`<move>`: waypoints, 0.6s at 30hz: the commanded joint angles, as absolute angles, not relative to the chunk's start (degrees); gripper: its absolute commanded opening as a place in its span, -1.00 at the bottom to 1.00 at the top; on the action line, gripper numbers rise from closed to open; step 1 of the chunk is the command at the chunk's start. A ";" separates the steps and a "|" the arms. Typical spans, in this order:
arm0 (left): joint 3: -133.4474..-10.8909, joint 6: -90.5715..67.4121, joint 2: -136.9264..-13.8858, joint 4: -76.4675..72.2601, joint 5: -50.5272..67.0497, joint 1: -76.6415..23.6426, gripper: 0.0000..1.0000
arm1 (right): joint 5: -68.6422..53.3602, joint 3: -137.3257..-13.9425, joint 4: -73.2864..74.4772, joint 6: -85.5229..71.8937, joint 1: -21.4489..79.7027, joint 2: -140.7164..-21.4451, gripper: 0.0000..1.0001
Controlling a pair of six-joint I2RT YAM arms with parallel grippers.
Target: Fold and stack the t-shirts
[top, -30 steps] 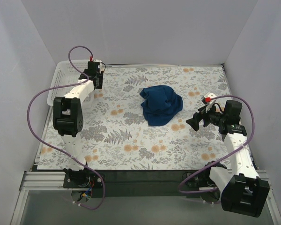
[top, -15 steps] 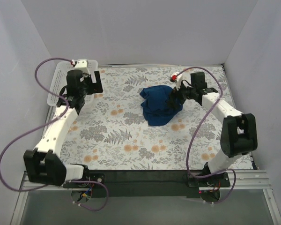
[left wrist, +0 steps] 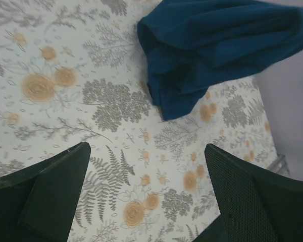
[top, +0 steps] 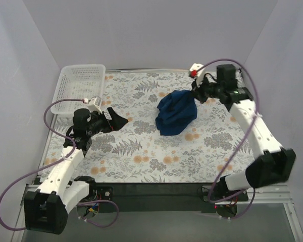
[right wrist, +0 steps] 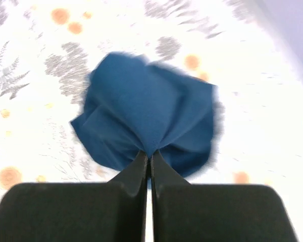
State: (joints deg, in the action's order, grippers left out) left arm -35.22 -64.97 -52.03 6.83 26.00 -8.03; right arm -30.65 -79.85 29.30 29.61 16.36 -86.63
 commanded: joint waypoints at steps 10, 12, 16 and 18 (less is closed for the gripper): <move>-41.91 -66.99 -76.15 -18.27 29.71 -24.24 0.74 | -30.57 -59.42 32.96 40.43 0.62 -56.17 -0.97; -46.39 -63.03 -81.10 -19.07 31.02 -28.99 0.69 | -31.99 -58.36 32.96 39.47 -1.12 -55.46 -0.97; -50.97 -55.91 -90.25 -19.26 30.15 -36.54 0.67 | -33.92 -60.46 33.13 38.41 -1.23 -56.16 -0.97; -50.46 -55.37 -89.66 -18.46 25.77 -37.09 0.63 | -35.06 -62.39 32.96 38.67 -1.23 -56.51 -0.97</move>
